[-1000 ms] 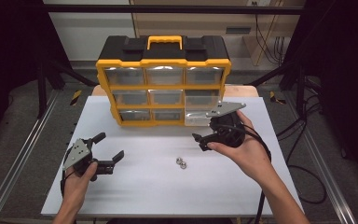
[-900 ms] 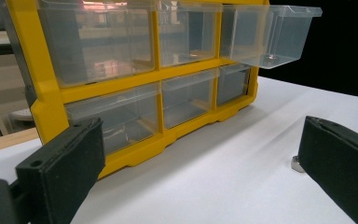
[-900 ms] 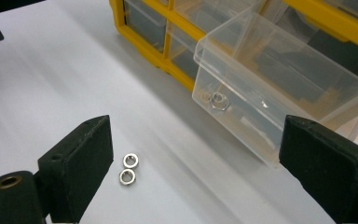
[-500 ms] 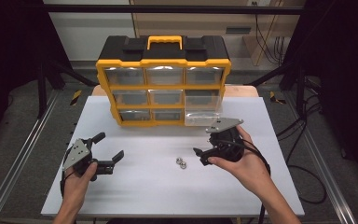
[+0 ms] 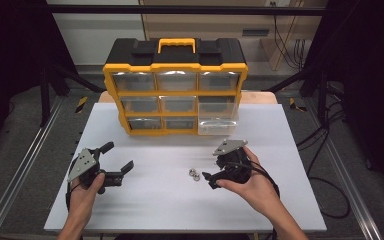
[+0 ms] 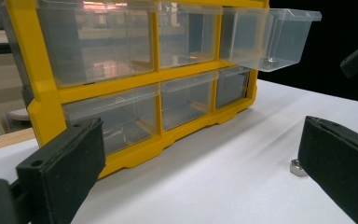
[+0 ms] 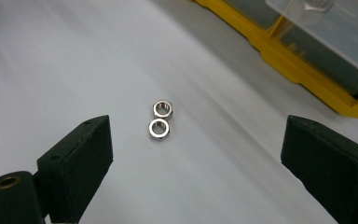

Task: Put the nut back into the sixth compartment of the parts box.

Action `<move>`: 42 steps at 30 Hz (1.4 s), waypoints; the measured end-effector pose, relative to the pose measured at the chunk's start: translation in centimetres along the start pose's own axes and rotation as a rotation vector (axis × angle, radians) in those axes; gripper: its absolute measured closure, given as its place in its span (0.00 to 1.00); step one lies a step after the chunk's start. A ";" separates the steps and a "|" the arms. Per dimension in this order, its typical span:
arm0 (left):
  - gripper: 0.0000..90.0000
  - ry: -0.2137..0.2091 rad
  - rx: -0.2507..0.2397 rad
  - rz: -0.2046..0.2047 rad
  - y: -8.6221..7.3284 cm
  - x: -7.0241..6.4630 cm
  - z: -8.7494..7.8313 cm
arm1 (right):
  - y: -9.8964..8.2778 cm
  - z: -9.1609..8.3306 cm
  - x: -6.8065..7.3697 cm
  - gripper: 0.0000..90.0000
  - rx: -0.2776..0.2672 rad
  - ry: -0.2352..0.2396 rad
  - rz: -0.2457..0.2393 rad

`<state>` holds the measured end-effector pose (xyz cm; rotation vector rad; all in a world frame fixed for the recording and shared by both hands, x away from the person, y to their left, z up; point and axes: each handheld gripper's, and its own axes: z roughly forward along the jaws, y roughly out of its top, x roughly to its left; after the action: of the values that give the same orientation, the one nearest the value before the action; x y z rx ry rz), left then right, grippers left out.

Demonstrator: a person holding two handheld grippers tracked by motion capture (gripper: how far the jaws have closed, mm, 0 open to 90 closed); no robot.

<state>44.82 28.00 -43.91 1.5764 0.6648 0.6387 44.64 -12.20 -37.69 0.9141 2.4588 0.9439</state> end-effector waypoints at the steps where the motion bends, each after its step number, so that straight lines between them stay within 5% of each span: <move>1: 0.01 0.002 0.012 0.023 0.1 -0.1 0.0 | -0.1 0.2 0.1 0.10 0.009 -0.002 -0.004; 19: 0.01 -0.006 -0.013 0.004 0.2 0.0 -0.2 | -0.9 4.4 1.4 0.10 0.073 0.033 -0.001; 42: 0.01 0.002 -0.020 -0.006 0.2 0.5 -0.3 | 0.3 6.0 0.9 0.08 0.148 0.046 -0.020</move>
<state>44.96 28.59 -43.66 1.5543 0.6626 0.6412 47.24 -8.62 -41.81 0.9231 2.6005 0.7940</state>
